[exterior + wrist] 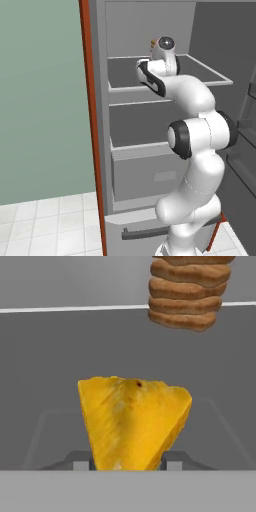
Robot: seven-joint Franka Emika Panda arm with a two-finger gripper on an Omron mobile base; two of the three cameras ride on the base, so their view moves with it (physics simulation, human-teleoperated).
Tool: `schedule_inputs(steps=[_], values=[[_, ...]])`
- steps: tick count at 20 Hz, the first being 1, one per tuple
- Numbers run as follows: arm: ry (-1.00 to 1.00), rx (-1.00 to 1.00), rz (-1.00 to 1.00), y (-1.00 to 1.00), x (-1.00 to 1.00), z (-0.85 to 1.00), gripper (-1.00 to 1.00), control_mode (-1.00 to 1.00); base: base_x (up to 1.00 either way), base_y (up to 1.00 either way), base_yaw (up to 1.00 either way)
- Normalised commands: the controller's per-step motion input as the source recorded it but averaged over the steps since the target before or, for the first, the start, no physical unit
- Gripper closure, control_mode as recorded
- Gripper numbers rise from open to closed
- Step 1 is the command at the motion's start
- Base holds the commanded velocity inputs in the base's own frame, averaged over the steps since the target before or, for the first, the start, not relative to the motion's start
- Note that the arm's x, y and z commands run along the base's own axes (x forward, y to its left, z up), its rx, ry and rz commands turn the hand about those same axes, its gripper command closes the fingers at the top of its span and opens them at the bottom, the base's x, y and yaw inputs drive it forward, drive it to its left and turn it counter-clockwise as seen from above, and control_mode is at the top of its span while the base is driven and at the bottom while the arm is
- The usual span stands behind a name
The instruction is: Pick the cheese from the fridge and the cheese grater from the cabinet and place them next to the salad bowl.
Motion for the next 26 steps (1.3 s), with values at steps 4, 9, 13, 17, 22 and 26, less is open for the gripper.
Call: schedule_inputs(steps=[4,9,13,17,22,26], values=[[-0.08,0.0,0.24,-0.24,-0.18,0.06,1.0,-1.0,0.0,0.0,0.0],[-0.03,-0.01,0.08,0.0,-0.39,0.18,1.0,-1.0,0.0,0.0,0.0],[-0.09,0.0,-0.01,0.0,-0.83,0.24,1.0,-1.0,0.0,0.0,0.0],[-0.12,0.0,-0.06,0.0,-0.97,0.16,1.0,-1.0,0.0,0.0,0.0],[0.02,0.0,-0.14,0.01,-0.97,0.11,1.0,-1.0,0.0,0.0,0.0],[0.1,0.0,-0.18,0.03,-0.88,0.26,1.0,-1.0,0.0,0.0,0.0]])
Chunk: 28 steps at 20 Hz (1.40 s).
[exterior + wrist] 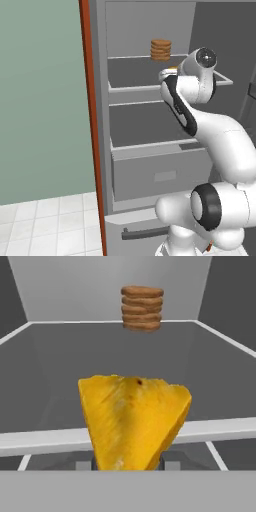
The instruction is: Pick the cheese from the fridge and the cheese grater from the cabinet and place them next to the salad bowl.
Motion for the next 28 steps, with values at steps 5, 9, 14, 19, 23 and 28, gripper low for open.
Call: schedule_inputs(steps=[5,9,14,19,23,28], values=[[0.03,0.03,-0.14,0.0,-0.89,0.09,1.0,-1.0,0.0,0.0,0.0],[0.0,0.06,-0.09,0.0,-0.99,0.0,1.0,-1.0,0.0,0.0,0.0],[0.0,0.0,-0.09,0.0,-1.0,0.0,1.0,-1.0,0.0,0.0,0.0],[0.0,0.0,-0.07,0.0,-0.84,0.0,1.0,-1.0,0.0,0.0,0.0],[0.0,0.0,0.0,0.01,-0.5,-0.05,1.0,-1.0,0.0,0.0,0.0],[0.03,0.0,0.0,0.0,-0.42,-0.11,1.0,-1.0,0.0,0.0,0.0]])
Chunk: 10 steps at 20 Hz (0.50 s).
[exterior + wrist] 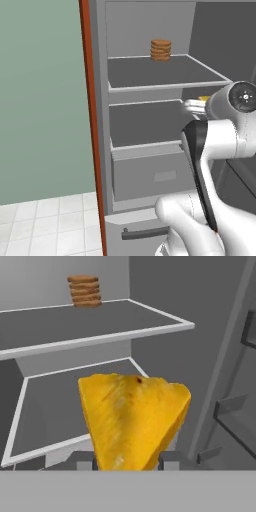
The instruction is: Pick the cheese from the fridge and the cheese grater from the cabinet and place them next to the salad bowl.
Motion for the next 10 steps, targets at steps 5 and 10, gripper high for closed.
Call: schedule_inputs(steps=[5,10], values=[[0.02,0.0,0.0,0.05,-0.27,-0.11,1.0,-1.0,0.0,0.0,0.0],[0.0,0.0,0.0,0.1,-0.22,-0.12,1.0,-1.0,0.0,0.0,0.0]])
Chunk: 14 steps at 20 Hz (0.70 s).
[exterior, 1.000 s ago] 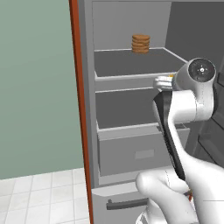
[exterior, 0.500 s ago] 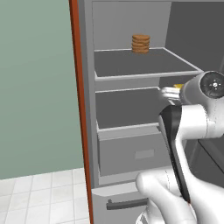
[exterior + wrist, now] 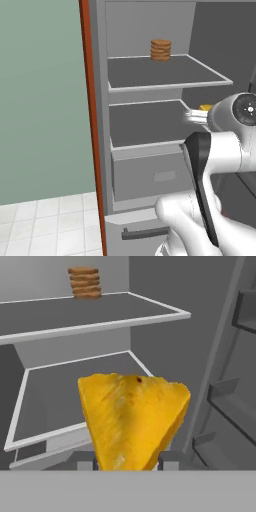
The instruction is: Pick the cheese from the fridge and the cheese grater from the cabinet and place them next to the salad bowl.
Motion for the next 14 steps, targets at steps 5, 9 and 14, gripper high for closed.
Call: schedule_inputs(steps=[5,9,14], values=[[0.0,0.0,0.0,0.06,-0.31,-0.11,1.0,-1.0,0.0,0.0,0.0],[0.01,0.0,0.0,0.05,-0.32,-0.13,1.0,-1.0,0.0,0.0,0.0],[0.0,0.0,0.0,0.0,-0.06,-0.03,1.0,1.0,-0.29,0.05,0.0]])
